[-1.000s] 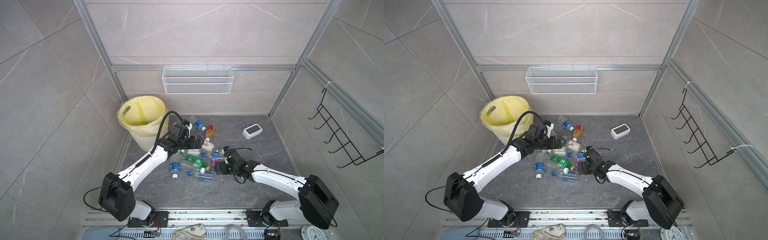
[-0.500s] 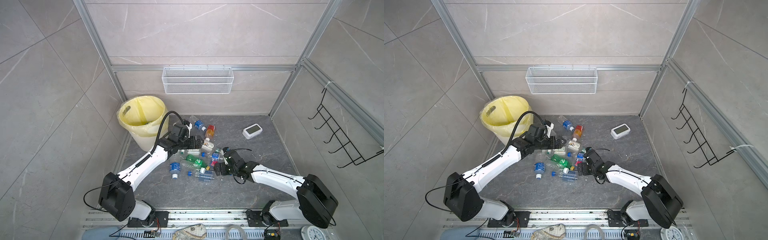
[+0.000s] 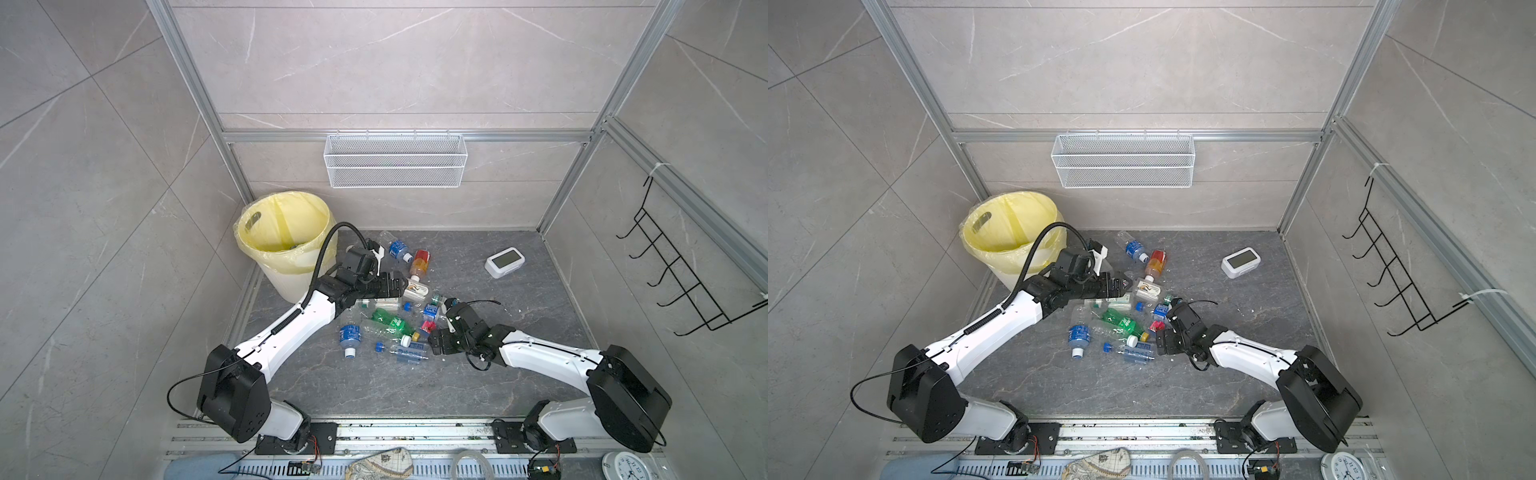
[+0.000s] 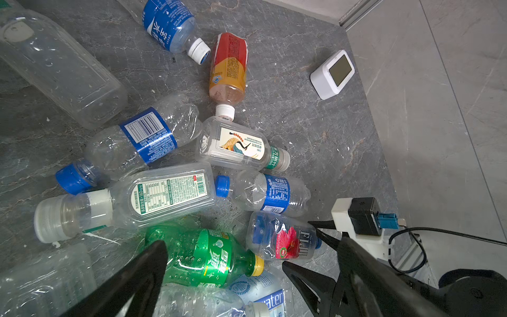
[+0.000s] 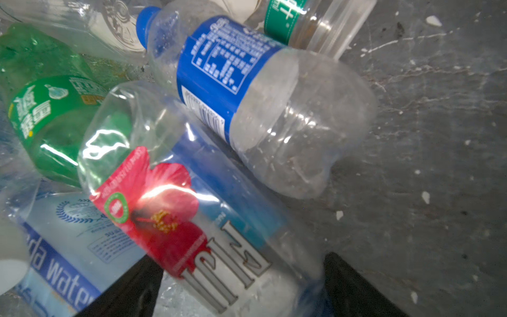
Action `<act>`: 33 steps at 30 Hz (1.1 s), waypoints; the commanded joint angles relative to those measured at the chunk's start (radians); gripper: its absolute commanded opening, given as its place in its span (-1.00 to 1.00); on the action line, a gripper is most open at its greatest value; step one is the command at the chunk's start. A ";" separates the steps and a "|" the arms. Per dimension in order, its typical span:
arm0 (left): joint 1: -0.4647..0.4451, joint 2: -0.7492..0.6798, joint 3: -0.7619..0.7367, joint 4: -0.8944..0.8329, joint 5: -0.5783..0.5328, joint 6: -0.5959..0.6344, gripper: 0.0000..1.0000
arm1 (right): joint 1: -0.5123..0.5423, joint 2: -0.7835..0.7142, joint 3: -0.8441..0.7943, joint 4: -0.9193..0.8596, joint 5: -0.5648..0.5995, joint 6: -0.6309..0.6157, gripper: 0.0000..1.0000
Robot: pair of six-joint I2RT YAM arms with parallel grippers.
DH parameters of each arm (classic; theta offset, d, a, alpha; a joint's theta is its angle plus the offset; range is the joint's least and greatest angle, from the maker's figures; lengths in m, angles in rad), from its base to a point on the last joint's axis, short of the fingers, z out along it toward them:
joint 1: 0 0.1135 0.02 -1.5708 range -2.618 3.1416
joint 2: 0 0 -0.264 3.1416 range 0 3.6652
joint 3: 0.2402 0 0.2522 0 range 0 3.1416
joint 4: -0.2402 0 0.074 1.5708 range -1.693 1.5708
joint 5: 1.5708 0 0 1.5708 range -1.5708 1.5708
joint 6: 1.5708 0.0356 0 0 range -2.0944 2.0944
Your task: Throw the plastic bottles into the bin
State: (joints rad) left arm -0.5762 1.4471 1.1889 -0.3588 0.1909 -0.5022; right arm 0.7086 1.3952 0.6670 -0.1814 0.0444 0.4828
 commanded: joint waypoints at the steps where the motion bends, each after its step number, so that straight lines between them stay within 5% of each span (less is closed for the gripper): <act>1: 0.000 0.008 0.025 0.012 0.019 -0.011 1.00 | 0.011 0.015 -0.009 0.006 0.006 0.002 0.84; 24: 0.000 0.027 0.033 0.009 0.036 -0.016 1.00 | 0.027 0.033 -0.003 0.016 0.029 -0.009 0.47; 33: 0.000 0.012 0.026 0.018 0.032 -0.012 1.00 | 0.050 0.037 0.016 0.001 0.064 -0.025 0.56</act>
State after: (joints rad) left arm -0.5762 1.4719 1.1889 -0.3603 0.1974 -0.5064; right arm 0.7437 1.4216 0.6659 -0.1741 0.0711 0.4755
